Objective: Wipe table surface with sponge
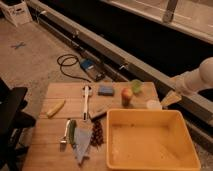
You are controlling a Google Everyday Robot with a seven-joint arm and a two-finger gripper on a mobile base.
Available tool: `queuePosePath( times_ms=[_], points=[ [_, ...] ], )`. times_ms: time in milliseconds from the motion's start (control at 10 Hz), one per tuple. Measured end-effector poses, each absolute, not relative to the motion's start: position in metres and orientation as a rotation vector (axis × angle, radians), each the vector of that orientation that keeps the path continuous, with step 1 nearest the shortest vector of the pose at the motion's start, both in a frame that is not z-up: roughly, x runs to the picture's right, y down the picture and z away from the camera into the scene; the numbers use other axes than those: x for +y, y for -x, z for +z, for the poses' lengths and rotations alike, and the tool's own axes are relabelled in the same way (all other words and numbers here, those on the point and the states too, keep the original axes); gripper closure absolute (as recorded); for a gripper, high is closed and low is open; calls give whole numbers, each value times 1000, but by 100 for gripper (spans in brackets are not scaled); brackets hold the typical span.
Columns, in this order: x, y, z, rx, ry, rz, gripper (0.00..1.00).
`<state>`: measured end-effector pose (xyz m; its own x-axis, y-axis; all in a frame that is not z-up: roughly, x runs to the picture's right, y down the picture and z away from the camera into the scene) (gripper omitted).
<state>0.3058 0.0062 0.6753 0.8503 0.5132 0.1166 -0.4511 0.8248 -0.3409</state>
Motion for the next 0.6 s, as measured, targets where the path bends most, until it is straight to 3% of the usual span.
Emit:
queuePosePath(
  times_ms=[600],
  points=[
    [-70,-208,672,-337,214,325,20]
  ],
)
